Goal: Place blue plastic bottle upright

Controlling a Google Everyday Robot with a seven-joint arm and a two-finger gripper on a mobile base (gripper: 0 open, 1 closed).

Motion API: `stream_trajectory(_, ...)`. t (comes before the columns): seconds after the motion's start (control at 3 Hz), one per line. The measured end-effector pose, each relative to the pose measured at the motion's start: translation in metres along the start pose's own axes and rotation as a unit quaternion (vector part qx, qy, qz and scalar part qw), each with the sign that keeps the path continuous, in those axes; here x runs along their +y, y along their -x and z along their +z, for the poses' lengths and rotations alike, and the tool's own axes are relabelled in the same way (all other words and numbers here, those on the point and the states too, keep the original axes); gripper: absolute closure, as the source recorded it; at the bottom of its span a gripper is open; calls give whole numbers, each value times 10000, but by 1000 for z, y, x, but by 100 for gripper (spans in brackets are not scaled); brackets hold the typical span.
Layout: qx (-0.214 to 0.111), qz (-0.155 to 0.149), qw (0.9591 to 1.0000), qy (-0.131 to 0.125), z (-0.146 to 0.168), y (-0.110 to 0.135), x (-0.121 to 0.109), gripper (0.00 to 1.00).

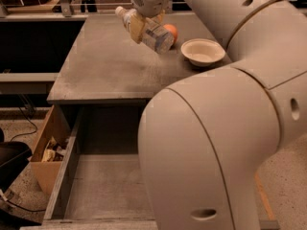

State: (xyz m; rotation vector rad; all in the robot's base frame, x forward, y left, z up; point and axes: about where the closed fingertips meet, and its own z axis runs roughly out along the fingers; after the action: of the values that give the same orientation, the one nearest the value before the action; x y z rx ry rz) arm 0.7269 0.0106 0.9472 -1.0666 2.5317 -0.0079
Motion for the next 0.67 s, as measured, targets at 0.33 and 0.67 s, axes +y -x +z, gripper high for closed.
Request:
stream_trajectory(0.33, -502, -18, 9987, -44, -21, -1, -9, 100)
stream_trajectory(0.67, -1247, -262, 9917, -154, -43, 8, -16, 100)
